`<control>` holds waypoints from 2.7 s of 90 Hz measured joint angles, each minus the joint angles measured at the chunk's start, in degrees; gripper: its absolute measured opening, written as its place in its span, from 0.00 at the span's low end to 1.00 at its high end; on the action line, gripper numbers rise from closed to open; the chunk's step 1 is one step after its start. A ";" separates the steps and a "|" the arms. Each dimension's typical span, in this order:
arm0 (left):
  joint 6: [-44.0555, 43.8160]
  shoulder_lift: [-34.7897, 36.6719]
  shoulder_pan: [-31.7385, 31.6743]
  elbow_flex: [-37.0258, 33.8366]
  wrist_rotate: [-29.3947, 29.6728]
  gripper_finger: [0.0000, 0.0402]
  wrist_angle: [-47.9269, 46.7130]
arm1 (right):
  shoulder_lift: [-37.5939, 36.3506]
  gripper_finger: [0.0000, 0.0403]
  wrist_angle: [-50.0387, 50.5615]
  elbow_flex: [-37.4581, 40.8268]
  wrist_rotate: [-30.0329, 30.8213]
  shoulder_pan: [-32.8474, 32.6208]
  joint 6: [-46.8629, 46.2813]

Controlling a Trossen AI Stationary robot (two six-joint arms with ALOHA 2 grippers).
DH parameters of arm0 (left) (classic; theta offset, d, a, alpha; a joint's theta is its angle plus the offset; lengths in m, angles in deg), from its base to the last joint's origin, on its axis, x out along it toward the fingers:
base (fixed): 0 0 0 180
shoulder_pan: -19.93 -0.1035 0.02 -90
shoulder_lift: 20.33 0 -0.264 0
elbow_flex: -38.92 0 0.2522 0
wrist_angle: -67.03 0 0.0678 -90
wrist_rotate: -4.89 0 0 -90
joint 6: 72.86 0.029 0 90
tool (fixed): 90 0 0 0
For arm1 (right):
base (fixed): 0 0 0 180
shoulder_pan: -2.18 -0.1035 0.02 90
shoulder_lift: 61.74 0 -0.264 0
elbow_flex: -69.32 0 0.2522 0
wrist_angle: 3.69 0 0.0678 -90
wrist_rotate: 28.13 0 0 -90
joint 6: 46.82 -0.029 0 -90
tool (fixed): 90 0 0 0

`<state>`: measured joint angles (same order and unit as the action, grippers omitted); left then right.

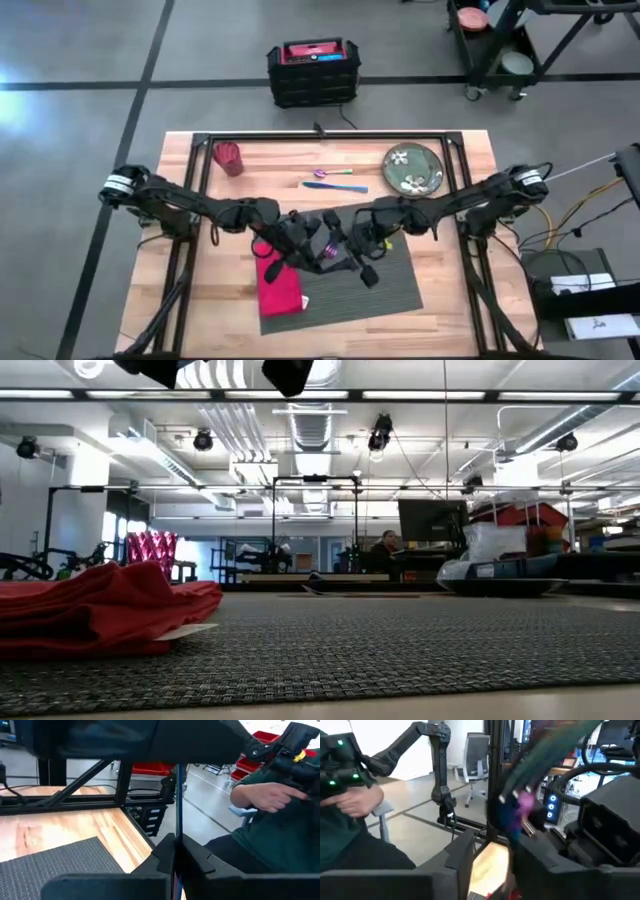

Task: Set table place
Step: Put the blue fork on top of the red table napkin

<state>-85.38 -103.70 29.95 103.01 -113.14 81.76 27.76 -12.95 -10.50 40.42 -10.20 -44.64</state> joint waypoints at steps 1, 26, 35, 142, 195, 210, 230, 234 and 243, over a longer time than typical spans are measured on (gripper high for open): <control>0.00 0.00 0.00 0.00 -0.01 0.00 -0.01 | 0.00 0.20 0.00 0.00 0.00 0.00 0.00; 0.00 0.00 0.04 -0.02 -0.05 0.00 -0.04 | 0.00 0.02 0.02 0.00 0.32 0.07 0.26; -0.41 0.00 0.05 -0.02 1.04 0.00 -0.22 | -0.07 0.01 0.07 0.00 0.89 0.13 -0.51; -4.90 13.78 -0.22 -0.13 23.64 0.41 -29.11 | -2.20 0.00 32.78 -8.66 19.51 -0.10 -8.77; -9.03 12.59 9.65 -1.20 21.44 0.30 -20.95 | 7.70 0.00 6.89 -8.55 -15.84 3.45 10.21; -10.05 7.54 8.78 -1.36 11.84 0.31 -15.44 | 8.00 0.00 8.10 -8.52 -16.26 4.75 11.52; -10.54 5.35 7.51 -1.33 10.73 0.36 -11.92 | 7.87 0.00 8.12 -8.52 -16.52 4.91 11.98; -10.36 5.39 7.37 -1.33 10.77 0.37 -11.10 | 7.87 0.00 8.17 -8.52 -16.52 4.92 12.00; -9.60 5.27 7.21 -1.29 10.60 0.36 -10.33 | 8.04 0.00 8.33 -8.52 -16.52 4.92 12.48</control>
<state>-94.97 -98.43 37.17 101.72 -102.54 71.42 35.80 -4.62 -19.03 23.90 -5.29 -32.17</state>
